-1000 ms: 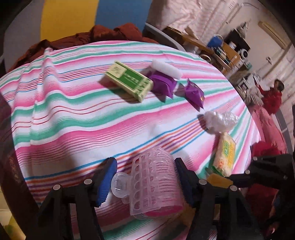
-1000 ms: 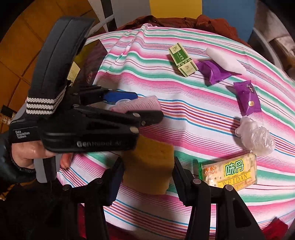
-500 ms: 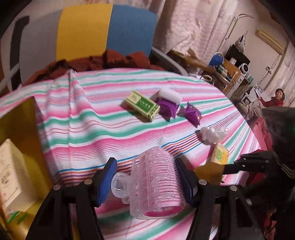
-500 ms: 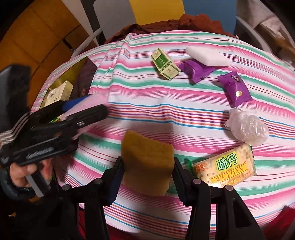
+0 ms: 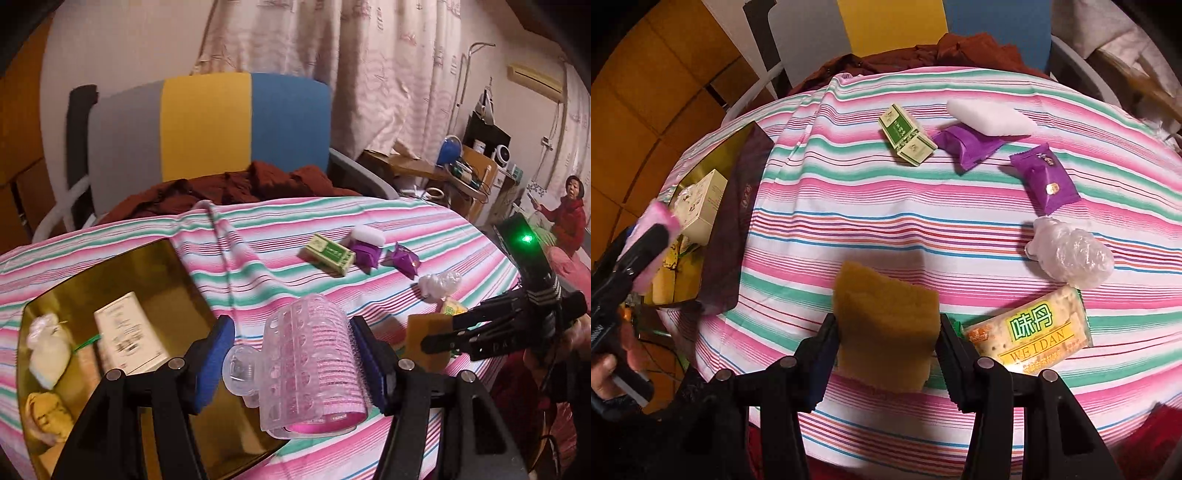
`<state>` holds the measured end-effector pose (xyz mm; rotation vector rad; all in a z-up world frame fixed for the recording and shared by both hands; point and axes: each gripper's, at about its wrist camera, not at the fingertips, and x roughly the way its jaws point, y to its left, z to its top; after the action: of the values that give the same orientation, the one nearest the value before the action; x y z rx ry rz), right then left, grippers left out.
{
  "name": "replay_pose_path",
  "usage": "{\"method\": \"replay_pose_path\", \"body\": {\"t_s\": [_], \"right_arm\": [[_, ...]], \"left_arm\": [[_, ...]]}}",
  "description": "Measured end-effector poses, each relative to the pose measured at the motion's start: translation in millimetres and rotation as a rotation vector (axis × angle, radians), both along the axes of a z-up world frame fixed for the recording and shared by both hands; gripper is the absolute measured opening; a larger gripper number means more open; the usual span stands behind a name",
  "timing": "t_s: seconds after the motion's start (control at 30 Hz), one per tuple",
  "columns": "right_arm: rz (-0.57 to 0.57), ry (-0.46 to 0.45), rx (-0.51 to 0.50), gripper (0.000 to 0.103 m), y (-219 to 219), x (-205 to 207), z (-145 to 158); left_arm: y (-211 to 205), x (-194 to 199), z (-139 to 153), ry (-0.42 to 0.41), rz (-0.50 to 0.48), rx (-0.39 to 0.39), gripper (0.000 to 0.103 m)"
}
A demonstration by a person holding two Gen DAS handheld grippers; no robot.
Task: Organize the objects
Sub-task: 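Carry the pink roller and tan sponge over the gold tray and open both tools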
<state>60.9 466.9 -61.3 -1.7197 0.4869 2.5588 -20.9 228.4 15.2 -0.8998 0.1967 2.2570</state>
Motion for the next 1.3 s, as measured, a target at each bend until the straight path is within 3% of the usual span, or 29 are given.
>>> {"method": "replay_pose_path", "body": {"t_s": [0.37,0.97,1.3], "right_arm": [[-0.027,0.068,0.1,0.052,-14,-3,18],[0.123,0.273,-0.007,0.052,-135,-80,54],[0.137,0.335,-0.041,0.052,-181,-147,72]], "left_arm": [[-58,-5,-2,0.01,0.111,0.011,0.065],[-175,-30,-6,-0.014,0.365,0.068,0.065],[-201,-46,-10,-0.027,0.424,0.092,0.065]]}}
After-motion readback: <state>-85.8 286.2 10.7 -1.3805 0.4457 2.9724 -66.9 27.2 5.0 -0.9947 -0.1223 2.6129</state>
